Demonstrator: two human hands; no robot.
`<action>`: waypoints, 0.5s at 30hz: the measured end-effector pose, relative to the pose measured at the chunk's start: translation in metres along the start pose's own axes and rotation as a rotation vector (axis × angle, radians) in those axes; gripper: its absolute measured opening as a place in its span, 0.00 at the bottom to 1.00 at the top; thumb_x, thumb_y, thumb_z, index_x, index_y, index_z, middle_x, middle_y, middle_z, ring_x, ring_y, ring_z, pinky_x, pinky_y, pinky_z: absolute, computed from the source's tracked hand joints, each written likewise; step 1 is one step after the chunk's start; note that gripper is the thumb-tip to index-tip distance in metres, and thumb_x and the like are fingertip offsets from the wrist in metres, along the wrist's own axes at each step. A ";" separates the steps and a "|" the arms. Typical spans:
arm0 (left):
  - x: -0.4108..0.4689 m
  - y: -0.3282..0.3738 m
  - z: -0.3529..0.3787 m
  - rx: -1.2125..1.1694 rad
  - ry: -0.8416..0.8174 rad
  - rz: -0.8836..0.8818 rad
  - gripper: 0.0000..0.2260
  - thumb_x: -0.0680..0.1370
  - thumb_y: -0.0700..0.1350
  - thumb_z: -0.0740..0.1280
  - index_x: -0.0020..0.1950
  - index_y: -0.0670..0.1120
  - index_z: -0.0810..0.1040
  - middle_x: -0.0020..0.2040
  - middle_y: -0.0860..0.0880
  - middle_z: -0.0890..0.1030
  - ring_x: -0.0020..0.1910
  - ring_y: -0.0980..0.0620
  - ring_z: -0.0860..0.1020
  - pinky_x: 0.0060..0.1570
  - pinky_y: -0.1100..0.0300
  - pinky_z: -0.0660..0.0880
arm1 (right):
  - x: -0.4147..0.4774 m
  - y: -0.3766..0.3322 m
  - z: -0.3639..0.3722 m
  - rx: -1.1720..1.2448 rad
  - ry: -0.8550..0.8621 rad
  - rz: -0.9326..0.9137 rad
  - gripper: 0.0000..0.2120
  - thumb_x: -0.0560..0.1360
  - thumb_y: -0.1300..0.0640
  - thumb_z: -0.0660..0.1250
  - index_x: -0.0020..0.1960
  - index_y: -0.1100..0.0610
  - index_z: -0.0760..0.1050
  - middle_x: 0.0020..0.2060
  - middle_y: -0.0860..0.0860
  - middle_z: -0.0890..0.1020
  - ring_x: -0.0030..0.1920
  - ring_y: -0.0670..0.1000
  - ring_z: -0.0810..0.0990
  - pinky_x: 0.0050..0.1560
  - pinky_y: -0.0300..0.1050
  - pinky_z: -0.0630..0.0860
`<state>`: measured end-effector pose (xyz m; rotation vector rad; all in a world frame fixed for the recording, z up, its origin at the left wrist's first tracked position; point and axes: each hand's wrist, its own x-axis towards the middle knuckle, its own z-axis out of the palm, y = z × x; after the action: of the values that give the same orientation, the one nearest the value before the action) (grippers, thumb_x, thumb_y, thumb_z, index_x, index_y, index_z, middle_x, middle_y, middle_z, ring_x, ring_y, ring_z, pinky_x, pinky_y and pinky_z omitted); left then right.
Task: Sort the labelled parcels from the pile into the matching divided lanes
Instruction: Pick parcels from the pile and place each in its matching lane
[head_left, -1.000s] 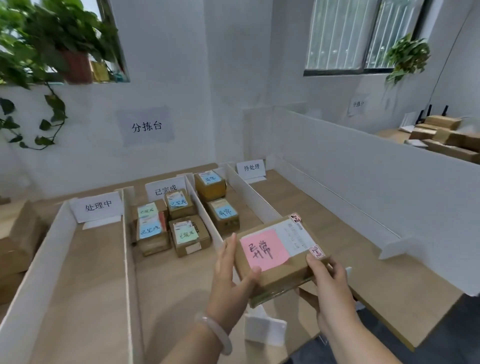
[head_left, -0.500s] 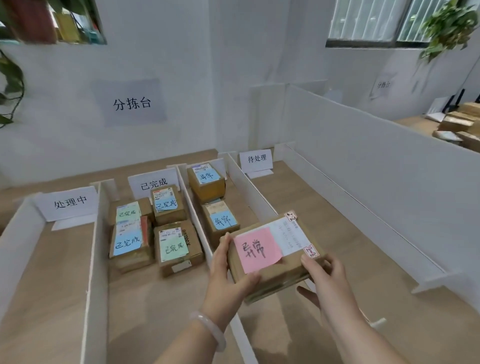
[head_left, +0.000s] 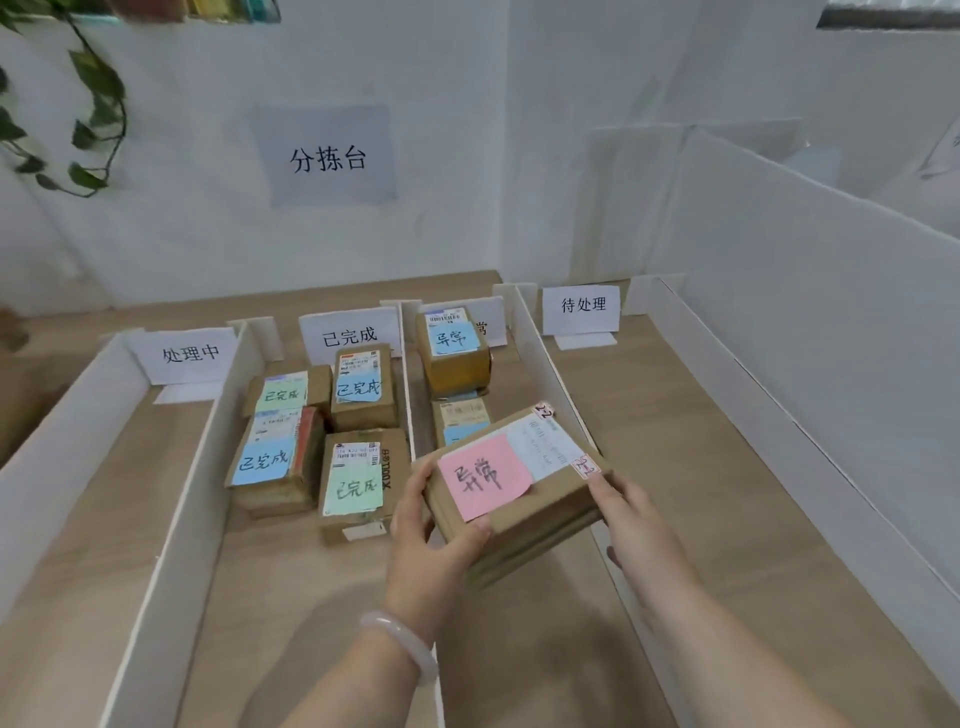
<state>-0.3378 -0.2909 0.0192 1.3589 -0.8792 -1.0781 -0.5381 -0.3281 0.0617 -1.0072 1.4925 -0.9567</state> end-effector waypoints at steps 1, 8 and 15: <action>0.003 -0.002 0.005 -0.001 0.035 -0.003 0.38 0.58 0.54 0.76 0.65 0.73 0.67 0.71 0.52 0.68 0.67 0.47 0.72 0.62 0.39 0.74 | 0.009 0.001 -0.004 -0.040 -0.024 -0.021 0.17 0.79 0.43 0.62 0.67 0.43 0.70 0.54 0.35 0.75 0.52 0.34 0.72 0.61 0.44 0.68; 0.005 -0.025 0.037 0.093 0.223 0.031 0.38 0.58 0.57 0.75 0.66 0.71 0.66 0.71 0.56 0.66 0.71 0.51 0.68 0.70 0.44 0.68 | 0.052 0.046 -0.040 -0.499 0.007 -0.247 0.16 0.78 0.57 0.63 0.64 0.47 0.75 0.65 0.46 0.74 0.68 0.47 0.69 0.70 0.47 0.66; -0.016 -0.043 0.075 0.169 0.292 0.012 0.37 0.69 0.44 0.77 0.72 0.61 0.64 0.73 0.54 0.62 0.72 0.56 0.63 0.74 0.50 0.63 | 0.059 0.084 -0.061 -0.745 -0.167 -0.163 0.23 0.77 0.59 0.61 0.72 0.51 0.68 0.71 0.48 0.69 0.71 0.49 0.66 0.69 0.43 0.64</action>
<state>-0.4173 -0.2955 -0.0173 1.6022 -0.7733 -0.7835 -0.6132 -0.3529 -0.0273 -1.7130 1.6719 -0.3903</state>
